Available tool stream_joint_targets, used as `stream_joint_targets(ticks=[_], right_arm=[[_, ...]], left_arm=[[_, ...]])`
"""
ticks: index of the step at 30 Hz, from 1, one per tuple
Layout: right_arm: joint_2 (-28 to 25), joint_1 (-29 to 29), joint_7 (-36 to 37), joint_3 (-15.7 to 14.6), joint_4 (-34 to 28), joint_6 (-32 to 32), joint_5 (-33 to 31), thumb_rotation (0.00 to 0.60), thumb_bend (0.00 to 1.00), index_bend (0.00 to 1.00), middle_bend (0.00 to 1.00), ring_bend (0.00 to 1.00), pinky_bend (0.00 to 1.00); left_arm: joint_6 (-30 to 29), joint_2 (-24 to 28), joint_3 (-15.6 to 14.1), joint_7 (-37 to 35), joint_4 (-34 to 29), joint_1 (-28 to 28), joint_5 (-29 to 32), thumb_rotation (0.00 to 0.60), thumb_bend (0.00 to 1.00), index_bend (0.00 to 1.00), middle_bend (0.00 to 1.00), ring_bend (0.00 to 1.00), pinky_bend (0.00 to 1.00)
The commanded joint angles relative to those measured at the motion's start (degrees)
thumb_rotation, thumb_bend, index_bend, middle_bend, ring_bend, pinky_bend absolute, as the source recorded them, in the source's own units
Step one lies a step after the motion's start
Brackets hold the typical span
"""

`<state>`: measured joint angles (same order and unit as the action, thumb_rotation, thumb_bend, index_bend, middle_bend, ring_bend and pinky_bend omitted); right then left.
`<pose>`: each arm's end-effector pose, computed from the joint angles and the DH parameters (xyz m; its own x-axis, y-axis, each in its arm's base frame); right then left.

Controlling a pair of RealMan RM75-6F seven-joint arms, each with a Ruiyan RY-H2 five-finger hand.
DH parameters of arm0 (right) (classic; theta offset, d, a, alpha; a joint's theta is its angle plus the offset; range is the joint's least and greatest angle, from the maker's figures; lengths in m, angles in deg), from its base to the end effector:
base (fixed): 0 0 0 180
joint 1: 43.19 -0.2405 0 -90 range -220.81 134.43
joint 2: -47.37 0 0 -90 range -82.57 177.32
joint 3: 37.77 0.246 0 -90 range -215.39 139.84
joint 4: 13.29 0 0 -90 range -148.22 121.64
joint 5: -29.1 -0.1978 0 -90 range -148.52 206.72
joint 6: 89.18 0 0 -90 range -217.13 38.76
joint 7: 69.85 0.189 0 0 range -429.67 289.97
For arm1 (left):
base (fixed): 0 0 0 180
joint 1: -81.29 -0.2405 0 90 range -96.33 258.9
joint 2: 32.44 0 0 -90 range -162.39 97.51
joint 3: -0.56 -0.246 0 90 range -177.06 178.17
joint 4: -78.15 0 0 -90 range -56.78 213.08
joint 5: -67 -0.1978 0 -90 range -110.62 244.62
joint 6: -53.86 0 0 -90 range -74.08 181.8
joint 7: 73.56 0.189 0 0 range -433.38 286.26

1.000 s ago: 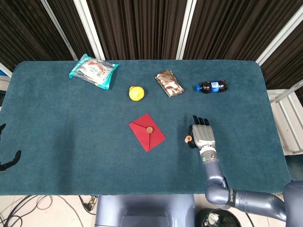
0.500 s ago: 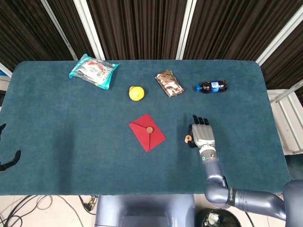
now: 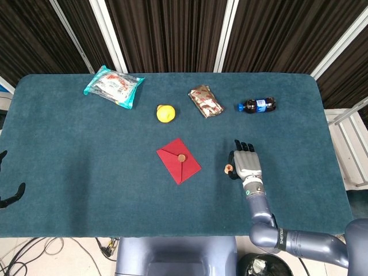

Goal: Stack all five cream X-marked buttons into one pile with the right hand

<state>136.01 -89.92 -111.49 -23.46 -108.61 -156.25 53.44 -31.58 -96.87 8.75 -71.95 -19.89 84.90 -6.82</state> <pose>-0.1618 -0.3761 -0.0088 0.3642 -0.3912 0.8452 -0.9092 0.0475 0.4137 -0.3101 0.2301 0.1848 0.3014 -0.0765 0.9504 0.9385 0.1997 -0.2815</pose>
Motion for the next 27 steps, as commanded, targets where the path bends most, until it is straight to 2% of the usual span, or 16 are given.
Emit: stream_joint_targets(ticks=[1,27], right_arm=[[0.11,-0.17,-0.04,0.00,-0.25,-0.18,0.24,0.600,0.40,0.45,0.00,0.00,0.00],[4.29,-2.51,-0.83,1.51,3.99,-0.57,-1.07,0.600,0.40,0.45,0.00,0.00,0.00]], left_arm=[[-0.01,0.00,-0.02,0.03,-0.02,0.00,-0.05,0.600,0.30,0.10,0.00,0.00,0.00],[-0.07,0.07,0.04,0.11,-0.13,-0.08,0.15,0.600,0.30,0.10,0.00,0.00,0.00]])
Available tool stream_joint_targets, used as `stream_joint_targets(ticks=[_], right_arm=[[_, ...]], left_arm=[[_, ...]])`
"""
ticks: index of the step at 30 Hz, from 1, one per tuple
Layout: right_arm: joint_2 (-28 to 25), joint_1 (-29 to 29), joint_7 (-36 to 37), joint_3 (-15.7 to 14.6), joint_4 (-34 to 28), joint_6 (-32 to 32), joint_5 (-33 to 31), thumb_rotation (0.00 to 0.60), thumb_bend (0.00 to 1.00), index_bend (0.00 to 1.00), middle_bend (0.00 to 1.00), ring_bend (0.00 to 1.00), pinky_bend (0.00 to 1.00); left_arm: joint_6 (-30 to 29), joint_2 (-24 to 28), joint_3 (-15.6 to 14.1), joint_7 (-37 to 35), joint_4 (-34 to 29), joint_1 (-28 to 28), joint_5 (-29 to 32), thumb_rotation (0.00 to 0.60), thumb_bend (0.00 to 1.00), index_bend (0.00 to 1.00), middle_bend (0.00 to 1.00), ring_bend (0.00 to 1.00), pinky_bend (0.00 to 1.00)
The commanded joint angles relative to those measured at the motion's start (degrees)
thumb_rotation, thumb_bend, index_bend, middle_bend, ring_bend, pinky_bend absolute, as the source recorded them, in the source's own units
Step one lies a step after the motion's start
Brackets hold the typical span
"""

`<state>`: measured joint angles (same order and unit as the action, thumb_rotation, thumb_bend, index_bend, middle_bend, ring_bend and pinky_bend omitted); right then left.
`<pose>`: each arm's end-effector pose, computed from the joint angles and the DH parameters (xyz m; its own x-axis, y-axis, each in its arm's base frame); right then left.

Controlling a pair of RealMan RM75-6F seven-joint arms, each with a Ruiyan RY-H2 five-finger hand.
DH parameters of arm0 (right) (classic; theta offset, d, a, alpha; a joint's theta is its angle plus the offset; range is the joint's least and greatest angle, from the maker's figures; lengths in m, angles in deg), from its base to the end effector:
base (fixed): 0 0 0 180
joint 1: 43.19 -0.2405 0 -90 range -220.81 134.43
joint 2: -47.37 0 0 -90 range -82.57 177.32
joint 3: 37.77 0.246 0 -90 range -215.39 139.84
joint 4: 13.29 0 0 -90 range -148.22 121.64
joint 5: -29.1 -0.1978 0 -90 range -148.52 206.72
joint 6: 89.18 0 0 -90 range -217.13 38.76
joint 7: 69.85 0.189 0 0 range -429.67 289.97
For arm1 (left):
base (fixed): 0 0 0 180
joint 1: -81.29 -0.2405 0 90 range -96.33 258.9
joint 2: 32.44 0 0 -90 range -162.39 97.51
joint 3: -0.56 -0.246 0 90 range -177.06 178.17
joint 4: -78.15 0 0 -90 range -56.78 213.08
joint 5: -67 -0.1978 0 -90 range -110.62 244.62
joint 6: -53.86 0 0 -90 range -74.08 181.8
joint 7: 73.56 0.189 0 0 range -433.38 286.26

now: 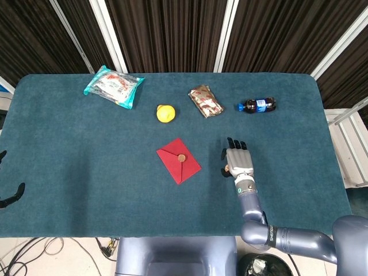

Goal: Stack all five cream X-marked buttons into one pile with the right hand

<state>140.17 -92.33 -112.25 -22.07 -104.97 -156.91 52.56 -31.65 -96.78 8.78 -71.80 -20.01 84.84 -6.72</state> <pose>-0.1458 -0.3843 -0.0236 0.3589 -0.3766 0.8540 -0.9144 0.0416 0.4026 -0.3102 0.2298 0.1855 0.3034 -0.0773 0.9497 0.9375 0.2022 -0.2831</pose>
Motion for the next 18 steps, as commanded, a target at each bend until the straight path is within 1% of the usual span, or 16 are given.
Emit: stream_joint_targets(ticks=[1,18], right_arm=[[0.17,-0.13,-0.12,0.15,0.51,0.19,-0.34,0.600,0.40,0.45,0.00,0.00,0.00],[-0.29,0.11,-0.09,0.18,1.51,0.96,-0.88,0.600,0.40,0.45,0.00,0.00,0.00]], left_arm=[[0.04,0.00,0.02,-0.09,-0.03,-0.02,0.09,0.600,0.30,0.10,0.00,0.00,0.00],[-0.02,0.03,0.07,-0.08,0.05,-0.03,0.10,0.600,0.30,0.10,0.00,0.00,0.00]])
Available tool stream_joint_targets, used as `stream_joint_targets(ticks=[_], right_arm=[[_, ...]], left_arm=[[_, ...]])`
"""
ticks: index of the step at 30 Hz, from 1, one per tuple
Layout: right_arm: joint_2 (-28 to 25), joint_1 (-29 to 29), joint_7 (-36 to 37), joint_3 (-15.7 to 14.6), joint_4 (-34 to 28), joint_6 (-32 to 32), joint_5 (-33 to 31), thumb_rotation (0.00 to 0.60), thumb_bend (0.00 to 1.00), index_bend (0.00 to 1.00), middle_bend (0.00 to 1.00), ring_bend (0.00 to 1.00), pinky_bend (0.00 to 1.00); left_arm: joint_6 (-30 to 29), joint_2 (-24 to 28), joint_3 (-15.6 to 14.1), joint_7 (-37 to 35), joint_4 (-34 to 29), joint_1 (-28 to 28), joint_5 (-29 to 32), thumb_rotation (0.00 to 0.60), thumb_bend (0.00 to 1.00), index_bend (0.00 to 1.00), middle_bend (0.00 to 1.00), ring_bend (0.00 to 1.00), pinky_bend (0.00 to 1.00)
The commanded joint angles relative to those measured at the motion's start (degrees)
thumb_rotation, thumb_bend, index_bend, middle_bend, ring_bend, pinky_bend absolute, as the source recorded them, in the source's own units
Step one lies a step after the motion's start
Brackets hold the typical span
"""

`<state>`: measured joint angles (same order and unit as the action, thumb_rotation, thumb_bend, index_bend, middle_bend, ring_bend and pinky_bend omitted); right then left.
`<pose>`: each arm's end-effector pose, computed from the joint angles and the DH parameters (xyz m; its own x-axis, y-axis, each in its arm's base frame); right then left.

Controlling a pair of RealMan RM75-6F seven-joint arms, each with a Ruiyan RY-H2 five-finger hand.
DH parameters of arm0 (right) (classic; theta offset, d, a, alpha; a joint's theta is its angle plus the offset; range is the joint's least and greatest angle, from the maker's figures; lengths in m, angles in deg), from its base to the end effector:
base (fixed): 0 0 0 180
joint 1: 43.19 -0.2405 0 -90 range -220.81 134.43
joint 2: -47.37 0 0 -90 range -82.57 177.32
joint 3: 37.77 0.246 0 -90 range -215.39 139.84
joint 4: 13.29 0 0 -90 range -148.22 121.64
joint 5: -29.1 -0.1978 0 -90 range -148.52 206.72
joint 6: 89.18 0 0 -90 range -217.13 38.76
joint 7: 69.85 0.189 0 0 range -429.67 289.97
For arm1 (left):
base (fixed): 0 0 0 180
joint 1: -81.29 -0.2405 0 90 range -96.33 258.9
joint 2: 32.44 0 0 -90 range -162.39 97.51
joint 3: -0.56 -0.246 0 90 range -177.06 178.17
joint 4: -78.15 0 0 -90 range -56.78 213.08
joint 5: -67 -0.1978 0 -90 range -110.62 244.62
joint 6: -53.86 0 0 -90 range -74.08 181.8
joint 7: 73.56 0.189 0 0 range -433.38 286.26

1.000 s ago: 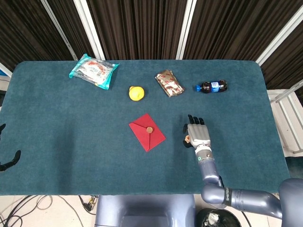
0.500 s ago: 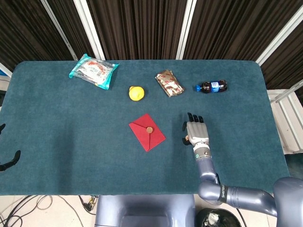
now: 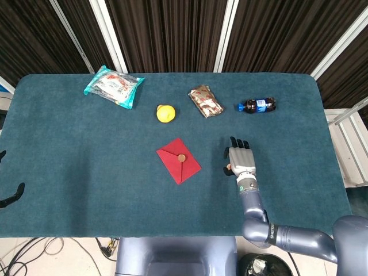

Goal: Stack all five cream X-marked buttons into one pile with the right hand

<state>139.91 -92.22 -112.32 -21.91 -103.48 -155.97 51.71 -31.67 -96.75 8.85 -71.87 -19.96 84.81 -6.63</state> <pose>-0.1537 -0.3887 -0.0214 0.3620 -0.3790 0.8517 -0.9087 0.0604 0.4131 -0.3107 0.2298 0.1861 0.3035 -0.0790 0.9496 0.9373 0.2041 -0.2826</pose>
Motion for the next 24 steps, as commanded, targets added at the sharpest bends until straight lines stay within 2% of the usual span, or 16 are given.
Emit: stream_joint_targets(ticks=[1,7,12,16,20,24], right_arm=[[-0.11,0.01,-0.03,0.05,0.01,0.04,-0.11,0.600,0.40,0.45,0.00,0.00,0.00],[-0.37,0.03,-0.03,0.17,-0.43,0.22,-0.35,0.600,0.40,0.45,0.00,0.00,0.00],[-1.79,0.34,0.43,0.38,-3.96,-0.20,0.56,0.600,0.40,0.45,0.00,0.00,0.00],[-4.30,1.03,1.70,1.16,-9.24,-1.85,3.01,0.600,0.40,0.41,0.00,0.00,0.00],[-8.95,3.19,4.21,1.74,-16.97,-4.56,7.43,0.600,0.40,0.32,0.00,0.00,0.00],[-15.63,7.53,7.26,-0.21,-24.83,-8.10,15.48,0.600,0.40,0.23,0.00,0.00,0.00]], left_arm=[[0.00,0.02,0.01,-0.04,0.00,-0.01,0.03,0.600,0.30,0.10,0.00,0.00,0.00],[0.00,0.03,0.01,-0.03,0.02,-0.01,0.00,0.600,0.30,0.10,0.00,0.00,0.00],[0.08,0.04,0.03,-0.12,0.08,0.00,0.09,0.600,0.30,0.10,0.00,0.00,0.00],[0.08,-0.01,0.00,-0.04,0.21,0.03,0.01,0.600,0.30,0.10,0.00,0.00,0.00],[-0.08,-0.06,0.01,0.03,0.32,-0.01,-0.06,0.600,0.30,0.10,0.00,0.00,0.00],[-0.47,-0.21,-0.07,0.35,0.34,-0.08,-0.41,0.600,0.30,0.10,0.00,0.00,0.00]])
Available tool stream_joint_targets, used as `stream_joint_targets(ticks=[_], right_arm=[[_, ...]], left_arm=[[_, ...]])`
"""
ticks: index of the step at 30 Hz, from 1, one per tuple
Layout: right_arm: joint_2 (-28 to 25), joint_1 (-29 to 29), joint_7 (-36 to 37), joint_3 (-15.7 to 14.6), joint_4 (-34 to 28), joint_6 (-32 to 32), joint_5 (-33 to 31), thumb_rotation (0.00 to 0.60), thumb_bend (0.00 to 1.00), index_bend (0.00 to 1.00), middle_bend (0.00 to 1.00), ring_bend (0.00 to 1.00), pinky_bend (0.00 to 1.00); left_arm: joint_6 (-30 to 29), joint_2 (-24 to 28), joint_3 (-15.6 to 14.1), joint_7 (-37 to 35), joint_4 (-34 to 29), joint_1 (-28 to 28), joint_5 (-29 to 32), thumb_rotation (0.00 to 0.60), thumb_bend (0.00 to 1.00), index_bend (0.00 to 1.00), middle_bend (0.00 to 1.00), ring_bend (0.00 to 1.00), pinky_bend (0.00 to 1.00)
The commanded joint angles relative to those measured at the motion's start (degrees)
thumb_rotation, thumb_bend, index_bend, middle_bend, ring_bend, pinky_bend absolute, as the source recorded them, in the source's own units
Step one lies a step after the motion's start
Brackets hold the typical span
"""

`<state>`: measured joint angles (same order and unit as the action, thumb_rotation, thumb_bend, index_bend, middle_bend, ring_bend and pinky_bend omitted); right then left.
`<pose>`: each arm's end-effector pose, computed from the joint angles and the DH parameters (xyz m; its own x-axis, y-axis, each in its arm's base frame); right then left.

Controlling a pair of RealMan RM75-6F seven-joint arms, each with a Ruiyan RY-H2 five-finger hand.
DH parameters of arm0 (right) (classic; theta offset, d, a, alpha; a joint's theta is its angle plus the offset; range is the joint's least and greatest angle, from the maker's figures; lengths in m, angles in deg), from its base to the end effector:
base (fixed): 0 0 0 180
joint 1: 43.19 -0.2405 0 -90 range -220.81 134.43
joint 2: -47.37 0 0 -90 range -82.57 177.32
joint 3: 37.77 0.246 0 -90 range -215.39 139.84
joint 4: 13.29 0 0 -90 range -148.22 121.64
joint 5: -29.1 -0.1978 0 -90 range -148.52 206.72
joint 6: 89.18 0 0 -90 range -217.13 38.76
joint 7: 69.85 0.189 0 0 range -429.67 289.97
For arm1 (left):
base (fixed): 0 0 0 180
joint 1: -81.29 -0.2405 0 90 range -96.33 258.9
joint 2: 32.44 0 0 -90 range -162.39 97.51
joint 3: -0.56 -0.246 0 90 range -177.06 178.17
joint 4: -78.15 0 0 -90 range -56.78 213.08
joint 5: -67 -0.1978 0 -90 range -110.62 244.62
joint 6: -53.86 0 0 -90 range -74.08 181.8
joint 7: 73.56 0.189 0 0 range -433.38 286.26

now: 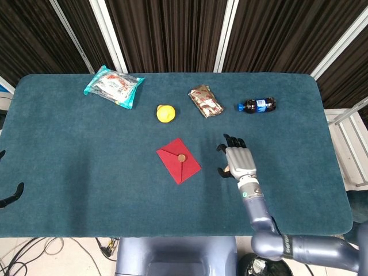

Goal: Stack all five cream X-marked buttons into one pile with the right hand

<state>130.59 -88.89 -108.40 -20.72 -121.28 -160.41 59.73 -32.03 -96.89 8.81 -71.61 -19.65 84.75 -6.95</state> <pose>-0.1137 -0.3646 0.0253 0.2824 -0.3115 0.9073 -0.9578 -0.0386 0.2848 -0.3106 0.2295 0.1867 0.3121 -0.0835 0.9464 0.9354 0.2012 -0.2908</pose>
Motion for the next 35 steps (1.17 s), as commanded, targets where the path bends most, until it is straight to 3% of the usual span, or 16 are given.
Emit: stream_joint_targets(ticks=[1,4,8,12,17,20,25,35], right_arm=[[-7.74,5.38,4.33,-2.14,-8.26,-4.33,9.78,0.600,0.40,0.22,0.00,0.00,0.00],[-11.55,8.86,7.43,-4.72,-10.71,-5.94,16.71,0.600,0.40,0.19,0.00,0.00,0.00],[-17.62,15.84,10.51,-12.01,-11.20,-10.78,31.04,0.600,0.40,0.17,0.00,0.00,0.00],[-21.35,24.05,16.17,-19.22,-8.43,-17.45,43.24,0.600,0.40,0.16,0.00,0.00,0.00],[-22.85,32.19,25.55,-24.86,-3.38,-23.70,52.11,0.600,0.40,0.16,0.00,0.00,0.00],[-22.35,35.76,29.53,-26.21,0.94,-27.33,55.93,0.600,0.40,0.16,0.00,0.00,0.00],[-21.04,39.88,28.38,-28.06,6.81,-29.60,59.13,0.600,0.40,0.16,0.00,0.00,0.00],[-19.40,40.68,25.31,-25.14,10.31,-26.92,59.90,0.600,0.40,0.16,0.00,0.00,0.00]], left_arm=[[-0.19,-0.12,-0.03,0.15,0.04,-0.04,-0.14,0.600,0.30,0.10,0.00,0.00,0.00],[-0.44,-0.23,-0.02,0.34,0.05,-0.10,-0.24,0.600,0.30,0.10,0.00,0.00,0.00],[-1.10,-0.52,0.07,0.39,0.03,-0.25,-0.53,0.600,0.30,0.10,0.00,0.00,0.00],[-1.89,-0.55,-0.58,1.65,0.45,-0.42,-2.04,0.600,0.30,0.10,0.00,0.00,0.00],[-1.22,0.04,-2.56,3.67,0.33,-0.36,-4.63,0.600,0.30,0.10,0.00,0.00,0.00],[-1.21,0.49,-3.82,5.71,0.79,-0.21,-7.01,0.600,0.30,0.10,0.00,0.00,0.00],[-1.57,0.77,-5.05,7.43,1.80,-0.20,-9.64,0.600,0.30,0.10,0.00,0.00,0.00],[-2.95,0.71,-3.87,4.03,1.26,-0.86,-8.46,0.600,0.30,0.10,0.00,0.00,0.00]])
